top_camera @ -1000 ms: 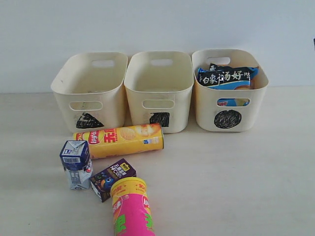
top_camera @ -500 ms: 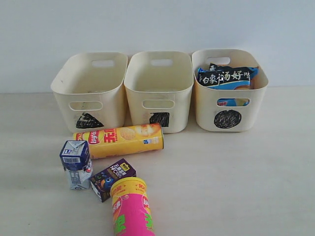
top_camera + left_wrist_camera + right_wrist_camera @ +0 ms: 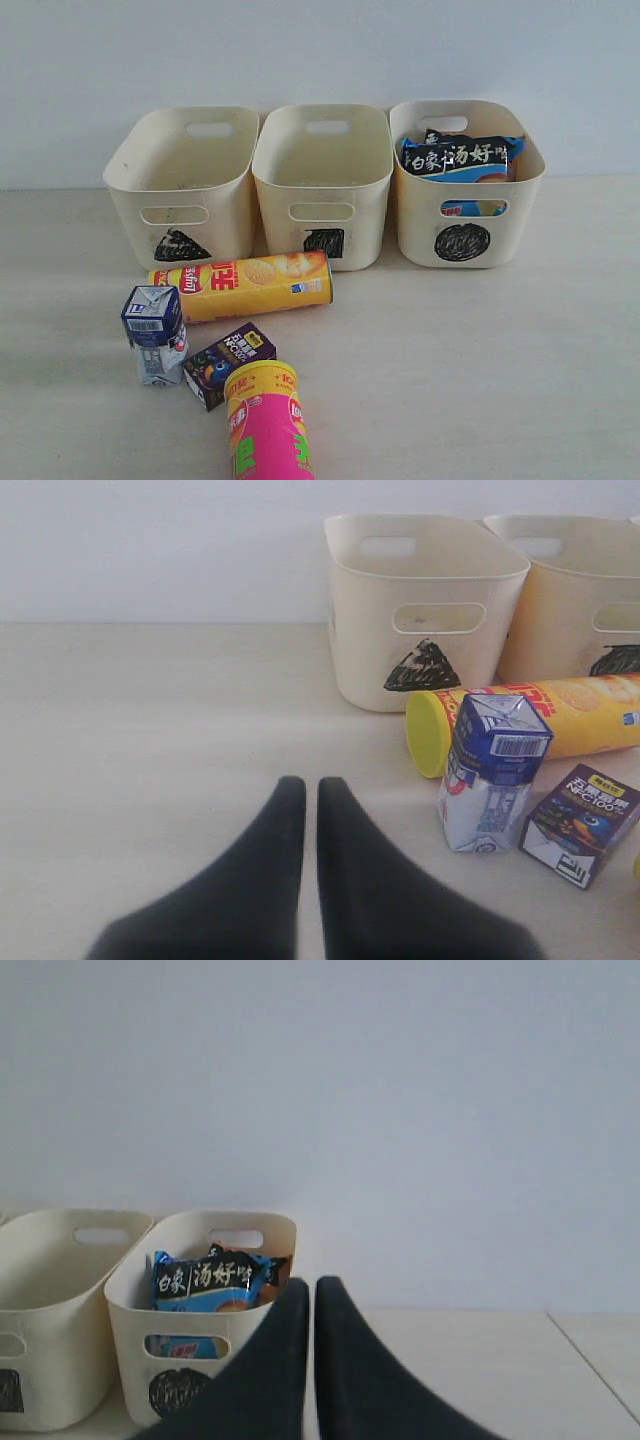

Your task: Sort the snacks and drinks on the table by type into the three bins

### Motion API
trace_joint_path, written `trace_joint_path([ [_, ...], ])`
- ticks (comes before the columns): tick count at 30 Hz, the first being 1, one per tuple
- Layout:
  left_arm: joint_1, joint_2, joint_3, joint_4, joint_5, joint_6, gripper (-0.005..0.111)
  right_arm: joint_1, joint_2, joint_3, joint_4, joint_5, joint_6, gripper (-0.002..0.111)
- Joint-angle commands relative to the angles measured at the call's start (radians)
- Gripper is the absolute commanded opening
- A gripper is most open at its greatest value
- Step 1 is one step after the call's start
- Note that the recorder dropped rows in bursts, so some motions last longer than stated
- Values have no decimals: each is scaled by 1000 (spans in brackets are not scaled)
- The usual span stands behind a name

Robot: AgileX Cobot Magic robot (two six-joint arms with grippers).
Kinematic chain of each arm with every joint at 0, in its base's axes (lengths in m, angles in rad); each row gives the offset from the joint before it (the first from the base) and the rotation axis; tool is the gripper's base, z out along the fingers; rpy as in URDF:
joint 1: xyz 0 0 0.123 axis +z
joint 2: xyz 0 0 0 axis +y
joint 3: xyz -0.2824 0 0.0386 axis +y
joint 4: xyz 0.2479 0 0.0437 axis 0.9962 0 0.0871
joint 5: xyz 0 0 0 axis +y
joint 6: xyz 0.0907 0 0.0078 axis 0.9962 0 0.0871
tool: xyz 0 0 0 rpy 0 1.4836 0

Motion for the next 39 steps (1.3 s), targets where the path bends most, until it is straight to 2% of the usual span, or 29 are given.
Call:
trace_joint_path([
  [1, 3, -3, -4, -5, -3, -7, 4, -4, -104, 30, 12, -1, 29, 0],
  [10, 3, -3, -4, -5, -3, -7, 4, -4, -154, 30, 10, -4, 15, 0],
  [24, 3, -3, -4, -5, -3, -7, 4, -4, -154, 36, 4, 112, -17, 0],
  [32, 3, -3, -4, -5, -3, -7, 4, -4, -256, 163, 6, 120, -9, 0],
  [39, 3, -3, -4, -6, -3, -7, 4, -4, -256, 287, 6, 138, 39, 0],
])
